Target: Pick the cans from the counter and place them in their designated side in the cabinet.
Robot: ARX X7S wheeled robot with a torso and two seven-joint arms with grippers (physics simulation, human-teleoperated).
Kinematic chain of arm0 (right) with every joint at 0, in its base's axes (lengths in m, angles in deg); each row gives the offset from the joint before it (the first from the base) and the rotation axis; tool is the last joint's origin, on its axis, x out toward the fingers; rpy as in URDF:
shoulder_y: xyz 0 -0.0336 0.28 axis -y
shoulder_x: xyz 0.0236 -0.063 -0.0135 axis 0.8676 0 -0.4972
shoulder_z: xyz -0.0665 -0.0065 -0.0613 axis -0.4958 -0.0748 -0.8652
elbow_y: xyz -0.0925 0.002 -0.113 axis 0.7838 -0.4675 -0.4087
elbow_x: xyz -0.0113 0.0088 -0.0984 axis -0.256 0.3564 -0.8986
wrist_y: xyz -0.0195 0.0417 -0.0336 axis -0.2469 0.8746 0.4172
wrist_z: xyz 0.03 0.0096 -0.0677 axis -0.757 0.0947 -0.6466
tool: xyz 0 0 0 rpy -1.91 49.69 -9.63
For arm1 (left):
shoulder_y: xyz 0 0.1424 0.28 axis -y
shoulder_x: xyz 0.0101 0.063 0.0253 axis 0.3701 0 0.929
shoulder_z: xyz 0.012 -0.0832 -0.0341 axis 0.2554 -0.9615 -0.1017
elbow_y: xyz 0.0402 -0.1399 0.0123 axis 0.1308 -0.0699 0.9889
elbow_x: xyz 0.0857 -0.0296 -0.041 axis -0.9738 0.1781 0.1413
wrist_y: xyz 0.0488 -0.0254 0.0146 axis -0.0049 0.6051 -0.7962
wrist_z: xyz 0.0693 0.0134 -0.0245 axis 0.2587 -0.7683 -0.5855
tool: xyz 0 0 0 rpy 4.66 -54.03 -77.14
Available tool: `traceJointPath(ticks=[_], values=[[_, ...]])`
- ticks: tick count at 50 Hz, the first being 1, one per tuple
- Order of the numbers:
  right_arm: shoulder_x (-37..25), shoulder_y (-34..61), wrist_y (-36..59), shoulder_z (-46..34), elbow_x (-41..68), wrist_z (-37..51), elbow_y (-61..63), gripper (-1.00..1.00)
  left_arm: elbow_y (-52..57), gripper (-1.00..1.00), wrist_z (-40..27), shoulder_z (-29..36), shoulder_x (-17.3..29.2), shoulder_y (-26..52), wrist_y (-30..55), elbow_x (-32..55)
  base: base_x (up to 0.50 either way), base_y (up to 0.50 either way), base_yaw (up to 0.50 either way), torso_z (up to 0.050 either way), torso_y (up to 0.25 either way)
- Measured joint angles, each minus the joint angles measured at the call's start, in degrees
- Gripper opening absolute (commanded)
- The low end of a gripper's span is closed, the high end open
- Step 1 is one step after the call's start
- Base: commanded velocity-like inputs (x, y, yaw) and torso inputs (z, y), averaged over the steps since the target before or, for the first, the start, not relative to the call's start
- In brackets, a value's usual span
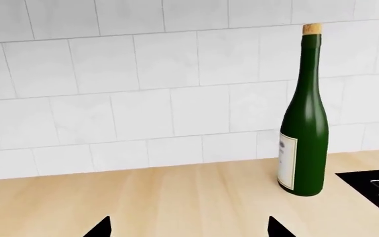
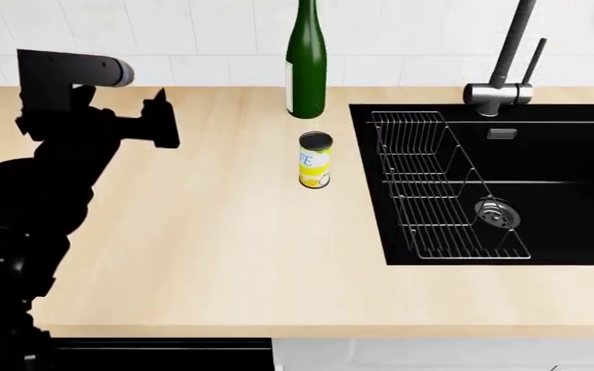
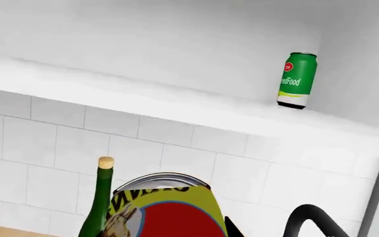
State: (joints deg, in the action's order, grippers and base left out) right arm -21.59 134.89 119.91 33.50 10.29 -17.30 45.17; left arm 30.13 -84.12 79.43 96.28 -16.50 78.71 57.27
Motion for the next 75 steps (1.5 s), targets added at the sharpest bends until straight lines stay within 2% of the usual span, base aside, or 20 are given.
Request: traceJointPath(ticks=[21,28,34,45,57,75], values=[[11.32,19.2,-19.86,-9.92,-13.97,-15.74,-36.6,-1.0,0.34,1.0,-1.23,-1.67,-0.27,0.7,1.25,1.17,0.0,0.0,0.0,0.05,0.02],[15.51,24.26,-25.98,-9.83,-18.64,-19.87,-47.97,-1.0,0.55,1.0,-1.62,-2.13,-0.35,0.68,1.61,1.53,0.0,0.0,0.0,0.0,0.0],[17.97,26.61,-28.71,-6.06,-24.43,-22.16,-53.1,-1.0,0.84,1.0,-1.98,-2.4,-0.45,0.68,1.96,1.8,0.0,0.0,0.0,0.0,0.0],[21.41,28.49,-31.2,5.61,-35.77,-25.61,-57.3,-1.0,1.45,1.0,-2.63,-2.62,-0.63,0.7,2.54,2.18,0.0,0.0,0.0,0.0,0.0],[23.41,29.16,-29.7,16.96,-43.96,-23.76,-58.77,-1.0,2.14,1.0,-3.26,-2.91,-0.53,0.71,3.1,2.5,0.0,0.0,0.0,0.0,0.0],[24.24,28.75,-28.11,22.16,-48.25,-19.48,-58.8,-1.0,1.69,1.0,-3.47,-2.94,-0.28,0.63,2.34,2.44,0.0,0.0,0.0,0.0,0.0]])
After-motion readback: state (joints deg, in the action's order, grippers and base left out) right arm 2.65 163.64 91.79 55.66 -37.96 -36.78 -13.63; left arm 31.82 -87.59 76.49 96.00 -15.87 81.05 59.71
